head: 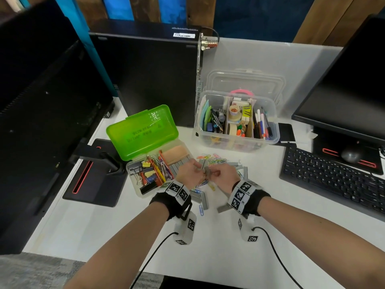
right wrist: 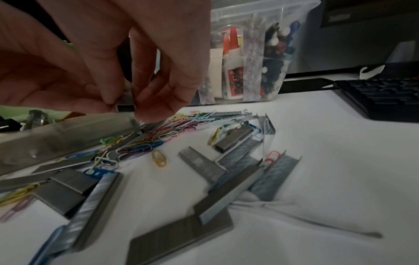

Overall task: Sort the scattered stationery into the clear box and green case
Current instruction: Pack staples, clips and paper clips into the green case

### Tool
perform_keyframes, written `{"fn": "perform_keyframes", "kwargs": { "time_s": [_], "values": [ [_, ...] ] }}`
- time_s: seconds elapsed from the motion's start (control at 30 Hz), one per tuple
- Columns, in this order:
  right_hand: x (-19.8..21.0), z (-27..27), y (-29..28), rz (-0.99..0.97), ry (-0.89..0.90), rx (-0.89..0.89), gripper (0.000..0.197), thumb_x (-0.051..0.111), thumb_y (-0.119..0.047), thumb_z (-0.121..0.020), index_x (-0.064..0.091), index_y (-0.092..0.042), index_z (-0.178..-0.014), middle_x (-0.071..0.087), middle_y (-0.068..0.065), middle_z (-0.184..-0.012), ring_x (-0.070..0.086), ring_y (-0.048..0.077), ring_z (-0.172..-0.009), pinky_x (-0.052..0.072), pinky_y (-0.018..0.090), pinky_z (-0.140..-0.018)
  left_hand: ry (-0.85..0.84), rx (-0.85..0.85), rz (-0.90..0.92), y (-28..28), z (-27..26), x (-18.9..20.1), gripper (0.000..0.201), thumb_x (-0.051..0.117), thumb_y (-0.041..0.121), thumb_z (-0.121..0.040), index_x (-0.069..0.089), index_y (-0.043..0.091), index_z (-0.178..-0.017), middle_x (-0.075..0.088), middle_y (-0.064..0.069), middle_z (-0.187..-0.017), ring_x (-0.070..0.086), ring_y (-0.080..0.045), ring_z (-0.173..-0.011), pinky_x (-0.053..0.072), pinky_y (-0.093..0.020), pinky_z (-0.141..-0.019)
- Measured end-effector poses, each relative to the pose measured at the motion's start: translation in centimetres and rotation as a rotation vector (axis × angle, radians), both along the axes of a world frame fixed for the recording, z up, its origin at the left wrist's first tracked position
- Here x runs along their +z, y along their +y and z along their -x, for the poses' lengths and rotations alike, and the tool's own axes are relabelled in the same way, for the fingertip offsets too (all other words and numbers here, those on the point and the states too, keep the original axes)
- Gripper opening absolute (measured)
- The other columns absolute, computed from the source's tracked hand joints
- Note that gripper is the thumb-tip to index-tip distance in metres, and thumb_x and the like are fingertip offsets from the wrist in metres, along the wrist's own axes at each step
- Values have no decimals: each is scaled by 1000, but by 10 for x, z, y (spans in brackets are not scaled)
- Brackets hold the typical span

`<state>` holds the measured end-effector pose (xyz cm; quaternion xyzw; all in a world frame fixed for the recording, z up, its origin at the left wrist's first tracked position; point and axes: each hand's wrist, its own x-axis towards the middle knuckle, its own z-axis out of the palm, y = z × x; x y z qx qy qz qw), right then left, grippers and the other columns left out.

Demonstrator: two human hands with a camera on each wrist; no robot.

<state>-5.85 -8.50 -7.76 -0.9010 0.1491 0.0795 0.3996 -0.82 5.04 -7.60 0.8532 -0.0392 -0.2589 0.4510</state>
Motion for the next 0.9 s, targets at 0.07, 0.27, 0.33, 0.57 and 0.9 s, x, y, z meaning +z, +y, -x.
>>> {"fn": "perform_keyframes", "kwargs": {
  "time_s": [0.07,0.27,0.33,0.57,0.9],
  "values": [
    [-1,1,-8,20,26,-61,18,64,-19,-86,73,-4,-79,67,8,-72,53,17,-65,43,22,-62,-115,-214,-155,4,7,-1,12,63,26,-85,55,19,-90,64,-1,-80,62,-19,-70,47,-26,-57],
    [-12,4,-28,-39,106,-149,13,70,-16,-83,72,-7,-91,62,2,-74,56,18,-73,44,26,-69,-307,-879,-603,14,26,-10,79,76,56,-68,42,9,-121,45,-8,-116,54,-28,-98,47,-39,-74],
    [-13,5,-30,-25,100,-145,13,70,-17,-83,73,-8,-92,62,1,-76,56,16,-74,48,28,-71,-348,-893,-637,14,30,-12,90,77,55,-66,36,7,-130,40,-12,-124,53,-32,-104,48,-42,-75],
    [-14,7,-28,-32,104,-150,13,69,-18,-83,73,-11,-94,62,-1,-76,58,17,-77,54,38,-82,-423,-832,-577,13,38,-9,63,70,46,-77,45,6,-118,41,-10,-117,53,-26,-98,47,-35,-70],
    [-8,-1,-25,-106,81,-204,23,71,-14,-83,69,-3,-103,62,5,-84,57,17,-80,48,22,-68,-351,-663,-405,18,35,-10,50,69,37,-76,48,14,-114,51,-3,-111,48,-18,-101,40,-29,-72]
  ]
}}
